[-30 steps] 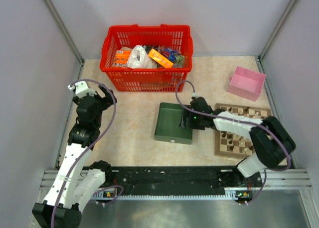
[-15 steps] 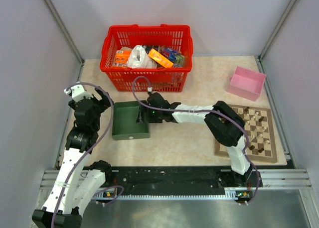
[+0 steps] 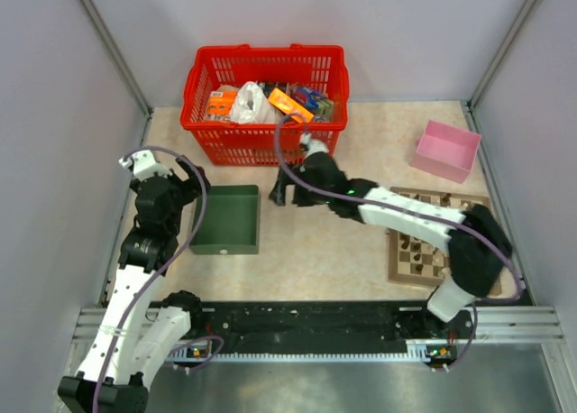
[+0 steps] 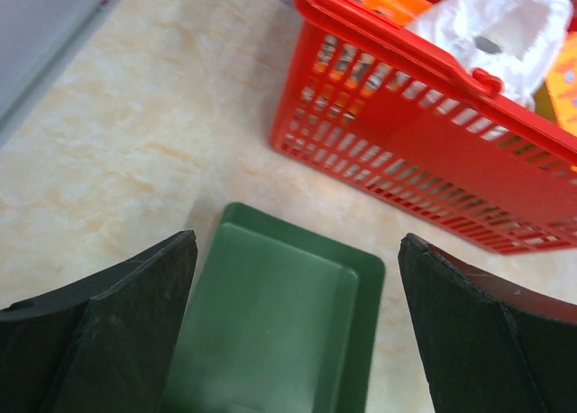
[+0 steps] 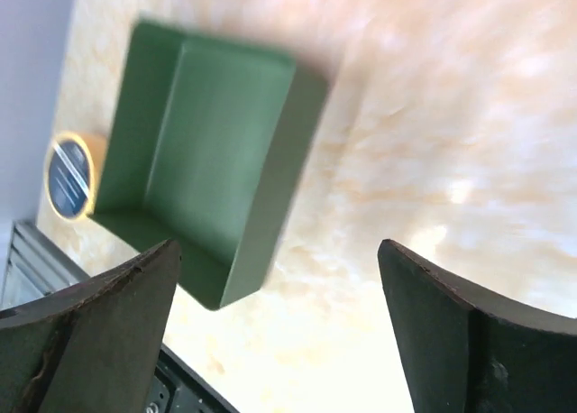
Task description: Set up the chess pieces on the board
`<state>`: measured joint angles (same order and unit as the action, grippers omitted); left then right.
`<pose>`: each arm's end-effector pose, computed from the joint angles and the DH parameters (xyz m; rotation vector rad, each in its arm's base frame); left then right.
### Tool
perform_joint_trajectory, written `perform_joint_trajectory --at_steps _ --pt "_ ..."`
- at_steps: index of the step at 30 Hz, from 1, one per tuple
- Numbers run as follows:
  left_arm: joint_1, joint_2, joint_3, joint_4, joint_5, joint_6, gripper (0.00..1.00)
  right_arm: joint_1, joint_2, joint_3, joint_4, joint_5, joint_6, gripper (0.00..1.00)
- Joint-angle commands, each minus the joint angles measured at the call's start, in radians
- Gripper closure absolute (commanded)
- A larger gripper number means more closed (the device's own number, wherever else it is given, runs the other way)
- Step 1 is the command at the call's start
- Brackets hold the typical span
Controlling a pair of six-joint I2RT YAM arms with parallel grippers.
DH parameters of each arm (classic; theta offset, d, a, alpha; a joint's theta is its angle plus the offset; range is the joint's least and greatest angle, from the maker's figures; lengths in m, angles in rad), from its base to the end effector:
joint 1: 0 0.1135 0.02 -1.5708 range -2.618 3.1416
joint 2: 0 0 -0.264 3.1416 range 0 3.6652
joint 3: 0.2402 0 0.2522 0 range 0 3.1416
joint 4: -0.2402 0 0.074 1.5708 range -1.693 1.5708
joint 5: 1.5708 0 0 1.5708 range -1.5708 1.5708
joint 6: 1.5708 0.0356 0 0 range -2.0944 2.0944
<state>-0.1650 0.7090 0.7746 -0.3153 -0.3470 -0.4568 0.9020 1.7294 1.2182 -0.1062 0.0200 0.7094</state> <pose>0.1640 -0.0150 0.3348 -0.5016 1.7361 -0.1268 0.2449 0.3087 0.2432 -0.2121 2.3208 0.8519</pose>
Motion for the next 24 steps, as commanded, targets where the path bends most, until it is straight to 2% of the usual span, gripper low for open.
perform_joint_trajectory --at_steps 1,3,5,10,17,21,24 --pt "-0.002 0.068 0.071 0.093 0.195 -0.029 0.01 -0.113 -0.334 -0.106 -0.119 0.222 -0.103 0.08" --pt "-0.045 0.124 0.094 0.117 0.198 -0.036 0.01 -0.188 -0.468 -0.163 -0.2 0.268 -0.116 0.07" --pt "-0.134 0.179 0.113 0.157 0.148 -0.02 0.01 -0.308 -0.575 -0.201 -0.28 0.294 -0.131 0.06" --pt "-0.339 0.368 0.195 0.261 0.112 -0.025 0.01 -0.642 -0.748 -0.232 -0.441 0.232 -0.189 0.03" --pt "-0.519 0.587 0.275 0.375 0.15 -0.031 0.02 -1.125 -0.736 -0.238 -0.53 0.055 -0.255 0.02" --pt "-0.599 0.678 0.301 0.416 0.227 -0.039 0.02 -1.255 -0.688 -0.234 -0.506 0.087 -0.212 0.01" --pt "-0.657 0.754 0.333 0.415 0.272 -0.037 0.03 -1.304 -0.671 -0.229 -0.503 0.19 -0.153 0.01"
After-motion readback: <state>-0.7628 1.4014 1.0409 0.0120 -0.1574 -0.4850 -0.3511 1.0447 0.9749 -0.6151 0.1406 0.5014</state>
